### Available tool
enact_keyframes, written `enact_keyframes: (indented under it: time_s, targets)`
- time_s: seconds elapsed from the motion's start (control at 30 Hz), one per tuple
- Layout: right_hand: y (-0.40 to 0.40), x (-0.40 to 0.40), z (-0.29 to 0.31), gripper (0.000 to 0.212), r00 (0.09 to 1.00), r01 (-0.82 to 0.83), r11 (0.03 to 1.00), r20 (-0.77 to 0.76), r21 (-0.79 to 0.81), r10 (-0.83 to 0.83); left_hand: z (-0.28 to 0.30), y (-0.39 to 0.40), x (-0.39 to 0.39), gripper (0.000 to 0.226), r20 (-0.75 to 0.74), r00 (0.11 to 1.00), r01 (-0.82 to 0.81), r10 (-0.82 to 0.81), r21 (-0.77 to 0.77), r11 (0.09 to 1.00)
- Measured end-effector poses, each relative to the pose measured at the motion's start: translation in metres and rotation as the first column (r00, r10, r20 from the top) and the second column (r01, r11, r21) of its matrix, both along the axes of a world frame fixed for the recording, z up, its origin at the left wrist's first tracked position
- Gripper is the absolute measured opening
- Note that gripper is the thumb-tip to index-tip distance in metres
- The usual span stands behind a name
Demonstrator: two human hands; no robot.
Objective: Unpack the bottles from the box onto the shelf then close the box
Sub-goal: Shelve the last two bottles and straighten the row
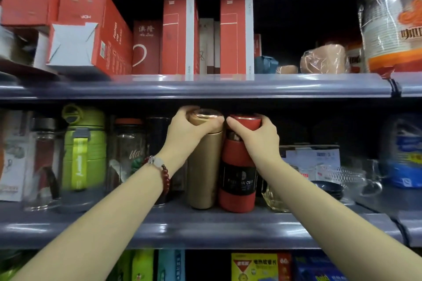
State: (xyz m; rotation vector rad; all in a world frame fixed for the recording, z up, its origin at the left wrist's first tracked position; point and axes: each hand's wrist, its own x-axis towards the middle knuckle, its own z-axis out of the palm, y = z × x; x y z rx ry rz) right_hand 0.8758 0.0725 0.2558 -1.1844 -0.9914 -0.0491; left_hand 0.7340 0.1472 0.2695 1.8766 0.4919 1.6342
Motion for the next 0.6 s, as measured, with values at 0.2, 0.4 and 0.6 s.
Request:
enact_keyframes:
  time_s: [0.2,0.4,0.6]
  targets:
    - [0.022,0.015,0.004,0.082,0.991,-0.131,0.976,-0.007,-0.176,0.132,-0.004,0.017,0.007,0.074,-0.127,0.987,0.084,-0.099,-0.122,0.989]
    - [0.019,0.027,-0.007,0.083,0.981,-0.137,0.964,0.102,-0.226,0.164,-0.022,0.038,0.008,0.099,-0.176,0.979,0.062,-0.104,-0.225,0.972]
    - [0.01,0.018,-0.021,0.08,0.985,-0.107,0.976,0.114,-0.188,0.13,-0.03,0.039,0.001,0.045,-0.082,0.971,0.191,-0.226,-0.309,0.932]
